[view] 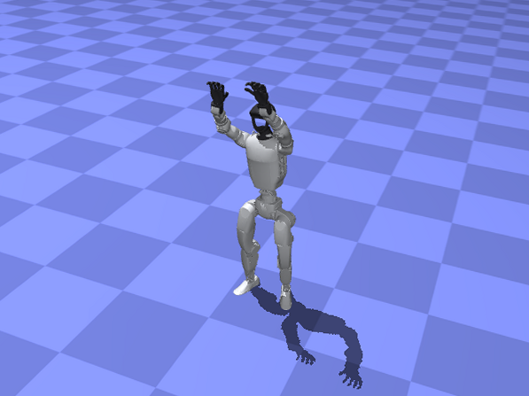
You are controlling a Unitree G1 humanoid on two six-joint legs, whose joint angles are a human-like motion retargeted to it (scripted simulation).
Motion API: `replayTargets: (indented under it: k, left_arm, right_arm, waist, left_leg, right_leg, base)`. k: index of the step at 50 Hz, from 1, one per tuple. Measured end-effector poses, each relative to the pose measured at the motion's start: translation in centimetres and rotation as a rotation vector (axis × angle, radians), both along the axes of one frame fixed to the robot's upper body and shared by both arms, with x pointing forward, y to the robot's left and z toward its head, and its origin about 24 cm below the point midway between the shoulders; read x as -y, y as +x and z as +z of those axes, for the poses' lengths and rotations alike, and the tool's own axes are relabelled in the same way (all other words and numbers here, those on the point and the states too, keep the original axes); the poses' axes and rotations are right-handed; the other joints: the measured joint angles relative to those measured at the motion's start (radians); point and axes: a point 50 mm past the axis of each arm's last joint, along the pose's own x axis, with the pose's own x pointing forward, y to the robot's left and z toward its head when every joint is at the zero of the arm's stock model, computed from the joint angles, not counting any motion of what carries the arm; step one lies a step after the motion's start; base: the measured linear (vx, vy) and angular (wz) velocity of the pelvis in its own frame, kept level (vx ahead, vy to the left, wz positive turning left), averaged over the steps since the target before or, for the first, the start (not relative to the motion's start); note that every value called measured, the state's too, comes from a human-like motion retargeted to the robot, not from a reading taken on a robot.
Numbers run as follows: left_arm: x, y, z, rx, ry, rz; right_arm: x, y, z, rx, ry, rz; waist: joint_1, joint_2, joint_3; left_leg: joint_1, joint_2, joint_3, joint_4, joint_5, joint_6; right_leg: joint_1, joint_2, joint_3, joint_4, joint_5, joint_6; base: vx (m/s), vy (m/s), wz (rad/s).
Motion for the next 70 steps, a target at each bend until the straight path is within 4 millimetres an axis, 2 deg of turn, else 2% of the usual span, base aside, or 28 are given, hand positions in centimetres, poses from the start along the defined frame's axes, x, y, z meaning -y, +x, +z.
replayTargets:
  k: [5, 7, 10, 12, 15, 19, 22, 25, 27, 30, 32, 34, 36, 38, 41, 43, 45, 47, 49, 51, 53, 55, 57, 58, 60, 65, 68, 70]
  left_arm:
    - [-1.6, 5.4, -6.1, -0.236, -0.201, -0.278]
    - [-2.8, 8.0, -10.5, -0.334, -0.36, -0.433]
    - [-2.3, 10.7, -16.8, -0.411, -0.68, -0.771]
    - [-1.8, 12.4, -22.4, -0.46, -0.971, -0.996]
    - [-1.7, 13.4, -33.3, -0.473, -1.532, -1.207]
    - [-0.7, 10.8, -47.9, -0.172, -2.358, -1.193]
    - [0.3, 6.1, -57.0, 0.277, -2.839, -0.889]
    - [0.0, 0.1, -63.3, 0.665, -3.008, -0.383]
    - [-1.5, -3.3, -65.5, 0.892, -2.985, -0.128]
    - [-5.8, -6.1, -65.3, 1.16, -2.806, -0.055]
    - [-9.6, -5.9, -62.5, 1.198, -2.625, -0.224]
    - [-12.9, -4.6, -57.5, 1.127, -2.41, -0.462]
    - [-14.6, -2.8, -50.5, 0.989, -2.151, -0.719]
    - [-13.3, -0.6, -42.4, 0.76, -1.882, -1.097]
    - [-10.3, 0.1, -32.4, 0.575, -1.425, -1.195]
    - [-6.4, 0.4, -27.3, 0.426, -1.14, -1.216]
    - [-2.4, 0.7, -24.5, 0.292, -0.886, -1.145]
    - [1.4, 1.5, -24.4, 0.126, -0.693, -1.087]
    - [5.4, 2.5, -26.3, -0.104, -0.521, -1.072]
    - [8.8, 3.9, -30.7, -0.431, -0.405, -1.091]
    - [10.9, 5.2, -37.6, -0.833, -0.452, -1.125]
    - [11.0, 5.5, -45.0, -1.142, -0.657, -1.082]
    - [9.3, 4.8, -49.4, -1.204, -0.793, -0.942]
    - [8.2, 4.5, -50.4, -1.184, -0.822, -0.887]
    - [6.1, 4.0, -50.0, -1.103, -0.834, -0.837]
    - [1.7, 4.8, -40.5, -0.604, -0.751, -0.752]
    - [1.9, 5.1, -36.2, -0.358, -0.747, -0.753]
    - [2.9, 5.6, -35.9, -0.34, -0.756, -0.775]
  right_arm:
    - [1.1, 4.9, -6.6, -0.274, 0.14, 0.26]
    - [1.3, 7.3, -11.4, -0.406, 0.205, 0.33]
    - [2.7, 9.8, -18.1, -0.6, 0.34, 0.403]
    - [3.7, 11.3, -24.0, -0.785, 0.54, 0.499]
    - [4.5, 11.9, -34.7, -1.047, 0.983, 0.627]
    - [3.8, 9.2, -46.0, -1.17, 1.625, 0.691]
    - [3.0, 6.0, -51.9, -1.051, 2.206, 0.774]
    - [4.0, 2.6, -56.4, -0.698, 2.749, 0.727]
    - [6.1, 0.8, -58.4, -0.412, 2.944, 0.589]
    - [10.6, -1.0, -59.3, -0.064, 2.963, 0.43]
    - [13.5, -1.4, -58.3, 0.055, 2.859, 0.442]
    - [15.9, -1.4, -56.7, 0.112, 2.742, 0.524]
    - [17.5, -1.2, -55.0, 0.12, 2.632, 0.631]
    - [18.2, -0.6, -53.5, 0.022, 2.527, 0.723]
    - [18.4, 0.5, -51.3, -0.096, 2.37, 0.786]
    - [17.7, 1.4, -50.0, -0.209, 2.267, 0.812]
    - [16.8, 2.2, -49.0, -0.308, 2.171, 0.817]
    - [15.5, 2.5, -48.5, -0.369, 2.119, 0.824]
    - [14.0, 2.7, -48.5, -0.417, 2.099, 0.842]
    - [12.4, 2.9, -48.8, -0.484, 2.1, 0.867]
    - [11.0, 3.0, -49.4, -0.582, 2.102, 0.882]
    - [10.0, 3.1, -49.8, -0.664, 2.094, 0.88]
    - [9.8, 3.0, -49.6, -0.682, 2.066, 0.878]
    - [9.9, 2.9, -49.4, -0.684, 2.045, 0.882]
    - [10.3, 2.6, -49.1, -0.687, 2.01, 0.888]
    - [12.3, 1.5, -50.2, -0.616, 2.056, 0.806]
    - [12.5, 1.1, -51.0, -0.597, 2.091, 0.759]
    - [12.3, 1.1, -51.1, -0.603, 2.091, 0.766]
  waist:
    - [-0.043, -0.032, 0.036]
    - [-0.066, -0.041, 0.035]
    - [-0.06, -0.061, 0.094]
    - [-0.053, -0.07, 0.142]
    - [-0.054, -0.075, 0.202]
    - [-0.058, -0.083, 0.301]
    - [-0.056, -0.095, 0.352]
    - [-0.037, -0.114, 0.38]
    - [-0.01, -0.129, 0.381]
    - [0.046, -0.15, 0.36]
    - [0.084, -0.158, 0.333]
    - [0.114, -0.159, 0.303]
    - [0.136, -0.156, 0.274]
    - [0.142, -0.151, 0.243]
    - [0.124, -0.131, 0.211]
    - [0.098, -0.117, 0.198]
    - [0.064, -0.099, 0.191]
    - [0.031, -0.081, 0.177]
    - [-0.001, -0.065, 0.168]
    - [-0.033, -0.052, 0.161]
    - [-0.064, -0.039, 0.158]
    - [-0.089, -0.029, 0.164]
    - [-0.1, -0.023, 0.179]
    - [-0.1, -0.021, 0.189]
    - [-0.087, -0.02, 0.207]
    - [-0.029, -0.03, 0.221]
    - [-0.016, -0.036, 0.204]
    - [-0.017, -0.038, 0.188]
  left_leg:
    - [0.002, -0.006, -0.01, 0.007, -0.012, 0.007]
    - [0.001, -0.007, -0.015, 0.005, -0.016, 0.012]
    - [0.002, -0.011, -0.018, 0.001, -0.028, 0.018]
    - [0.005, -0.008, -0.018, -0.006, -0.039, 0.021]
    - [0.006, 0.004, -0.017, -0.018, -0.062, 0.022]
    - [0.003, 0.028, -0.01, -0.043, -0.095, 0.02]
    - [-0.006, 0.039, -0.003, -0.065, -0.113, 0.014]
    - [-0.013, 0.035, 0.002, -0.086, -0.123, 0.009]
    - [-0.018, 0.022, 0.006, -0.097, -0.127, 0.009]
    - [-0.023, 0.0, 0.008, -0.109, -0.137, 0.013]
    - [-0.025, -0.011, 0.006, -0.114, -0.144, 0.014]
    - [-0.023, -0.018, -0.001, -0.118, -0.149, 0.014]
    - [-0.019, -0.02, -0.012, -0.121, -0.152, 0.01]
    - [-0.011, -0.015, -0.027, -0.123, -0.151, 0.003]
    - [-0.004, -0.004, -0.056, -0.117, -0.147, 0.001]
    - [-0.006, 0.005, -0.08, -0.108, -0.144, 0.002]
    - [-0.008, 0.014, -0.109, -0.095, -0.143, 0.006]
    - [-0.014, 0.019, -0.13, -0.09, -0.141, 0.016]
    - [-0.019, 0.026, -0.15, -0.082, -0.144, 0.024]
    - [-0.022, 0.033, -0.162, -0.072, -0.148, 0.028]
    - [-0.022, 0.04, -0.164, -0.06, -0.15, 0.029]
    - [-0.024, 0.046, -0.156, -0.037, -0.152, 0.033]
    - [-0.032, 0.051, -0.14, 0.003, -0.146, 0.039]
    - [-0.039, 0.053, -0.131, 0.029, -0.142, 0.043]
    - [-0.06, 0.059, -0.115, 0.093, -0.131, 0.051]
    - [-0.123, 0.072, -0.113, 0.221, -0.11, 0.062]
    - [-0.137, 0.065, -0.132, 0.191, -0.117, 0.058]
    - [-0.13, 0.056, -0.144, 0.126, -0.12, 0.055]
  right_leg:
    - [-0.009, -0.009, 0.001, 0.037, -0.022, -0.02]
    - [-0.022, -0.012, 0.003, 0.062, -0.031, -0.031]
    - [-0.048, -0.016, 0.012, 0.111, -0.043, -0.039]
    - [-0.074, -0.015, 0.024, 0.159, -0.048, -0.045]
    - [-0.129, -0.004, 0.05, 0.25, -0.05, -0.054]
    - [-0.208, 0.02, 0.088, 0.354, -0.062, -0.051]
    - [-0.238, 0.033, 0.101, 0.349, -0.097, -0.055]
    - [-0.217, 0.03, 0.088, 0.248, -0.141, -0.068]
    - [-0.184, 0.019, 0.065, 0.155, -0.157, -0.067]
    - [-0.131, 0.003, 0.019, 0.027, -0.158, -0.042]
    - [-0.1, -0.005, -0.014, -0.034, -0.147, -0.013]
    - [-0.072, -0.01, -0.043, -0.077, -0.135, 0.015]
    - [-0.047, -0.009, -0.067, -0.104, -0.125, 0.034]
    - [-0.028, -0.004, -0.085, -0.111, -0.123, 0.037]
    - [-0.009, 0.003, -0.111, -0.099, -0.131, 0.028]
    - [-0.004, 0.007, -0.13, -0.078, -0.143, 0.014]
    - [0.001, 0.009, -0.152, -0.05, -0.158, -0.001]
    - [-0.003, 0.009, -0.168, -0.023, -0.173, -0.015]
    - [-0.005, 0.009, -0.184, 0.004, -0.189, -0.028]
    - [-0.006, 0.01, -0.194, 0.026, -0.204, -0.04]
    - [-0.005, 0.012, -0.194, 0.039, -0.215, -0.054]
    - [-0.004, 0.013, -0.183, 0.046, -0.222, -0.068]
    - [-0.005, 0.009, -0.164, 0.05, -0.225, -0.074]
    - [-0.007, 0.006, -0.153, 0.053, -0.226, -0.076]
    - [-0.013, -0.003, -0.13, 0.059, -0.227, -0.078]
    - [-0.016, -0.019, -0.093, 0.06, -0.221, -0.068]
    - [-0.007, -0.017, -0.091, 0.044, -0.217, -0.053]
    - [0.001, -0.011, -0.092, 0.031, -0.217, -0.044]
  base:
    - [-0.08, 0.04, 0.06]
    - [-0.11, 0.04, 0.05]
    - [-0.15, 0.05, 0.01]
    - [-0.17, 0.04, -0.02]
    - [-0.16, 0.04, -0.05]
    - [-0.14, 0.01, -0.1]
    - [-0.08, -0.03, -0.1]
    - [-0.02, -0.08, -0.05]
    - [0.02, -0.11, -0.01]
    - [0.04, -0.12, 0.04]
    - [0.05, -0.13, 0.13]
    - [0.05, -0.13, 0.22]
    - [0.04, -0.13, 0.31]
    - [0.03, -0.14, 0.38]
    - [0.01, -0.14, 0.48]
    - [0.01, -0.14, 0.59]
    - [0.01, -0.14, 0.64]
    - [0.03, -0.13, 0.54]
    - [0.04, -0.13, 0.46]
    - [0.04, -0.12, 0.27]
    - [0.04, -0.12, 0.01]
    - [0.02, -0.12, -0.22]
    - [0.01, -0.13, -0.4]
    - [-0.01, -0.13, -0.48]
    - [-0.02, -0.13, -0.5]
    - [-0.01, -0.11, -0.33]
    - [0.01, -0.04, -0.06]
    - [0.0, 0.0, 0.0]
